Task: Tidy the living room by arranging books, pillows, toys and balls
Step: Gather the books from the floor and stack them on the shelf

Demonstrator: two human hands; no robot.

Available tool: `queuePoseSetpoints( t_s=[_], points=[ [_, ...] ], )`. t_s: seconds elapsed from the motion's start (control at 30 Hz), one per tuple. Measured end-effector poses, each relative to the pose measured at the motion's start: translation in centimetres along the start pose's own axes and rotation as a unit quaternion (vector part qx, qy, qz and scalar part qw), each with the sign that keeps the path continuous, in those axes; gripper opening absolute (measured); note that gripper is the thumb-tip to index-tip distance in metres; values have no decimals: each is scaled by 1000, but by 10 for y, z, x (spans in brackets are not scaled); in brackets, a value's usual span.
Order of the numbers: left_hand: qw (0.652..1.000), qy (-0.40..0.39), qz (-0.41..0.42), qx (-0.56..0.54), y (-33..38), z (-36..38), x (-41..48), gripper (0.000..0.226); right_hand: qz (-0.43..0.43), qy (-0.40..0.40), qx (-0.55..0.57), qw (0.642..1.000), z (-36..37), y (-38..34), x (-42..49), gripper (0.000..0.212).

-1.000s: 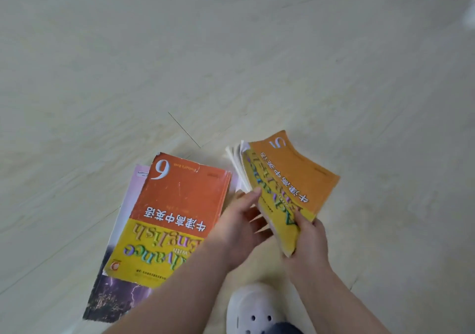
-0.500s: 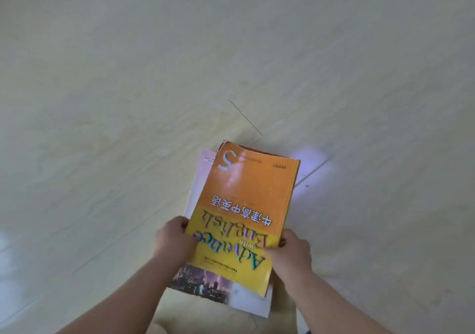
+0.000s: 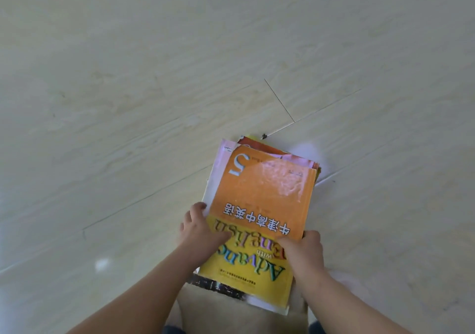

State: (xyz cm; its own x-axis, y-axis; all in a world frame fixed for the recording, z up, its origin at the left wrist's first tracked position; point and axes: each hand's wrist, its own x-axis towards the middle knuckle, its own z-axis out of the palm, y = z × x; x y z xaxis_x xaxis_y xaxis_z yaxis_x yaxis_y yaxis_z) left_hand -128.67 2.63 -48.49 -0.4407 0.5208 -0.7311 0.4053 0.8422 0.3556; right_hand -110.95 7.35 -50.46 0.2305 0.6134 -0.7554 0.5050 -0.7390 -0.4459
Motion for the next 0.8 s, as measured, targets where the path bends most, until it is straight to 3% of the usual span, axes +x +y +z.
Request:
queuePoseSetpoints(
  t_s=[0.07, 0.17, 0.3, 0.4, 0.53, 0.7, 0.8],
  points=[
    [998, -9, -25, -63, -2, -2, 6, 88, 34, -3, 53, 998, 6, -1, 0, 46],
    [979, -79, -67, -178, -10, -8, 21, 84, 74, -31, 123, 989, 5, -1, 7, 48],
    [952, -136, -73, -266, -13, -13, 12, 25, 49, -49, 93, 993, 2, -3, 9, 34],
    [936, -109, -81, -325, -17, -9, 3, 30, 10, -36, 54, 998, 5, -16, 2, 40],
    [919, -42, -98, -379, -16, -28, -8, 32, -16, -106, 50, 993, 1, -62, -14, 39],
    [878, 8, -147, -455, -27, -96, -44, 21, -59, -155, -42, 985, 22, -125, -61, 54],
    [860, 43, -166, -481, -49, -149, -77, 31, -84, -200, -95, 972, 48, -155, -111, 60]
  ],
)
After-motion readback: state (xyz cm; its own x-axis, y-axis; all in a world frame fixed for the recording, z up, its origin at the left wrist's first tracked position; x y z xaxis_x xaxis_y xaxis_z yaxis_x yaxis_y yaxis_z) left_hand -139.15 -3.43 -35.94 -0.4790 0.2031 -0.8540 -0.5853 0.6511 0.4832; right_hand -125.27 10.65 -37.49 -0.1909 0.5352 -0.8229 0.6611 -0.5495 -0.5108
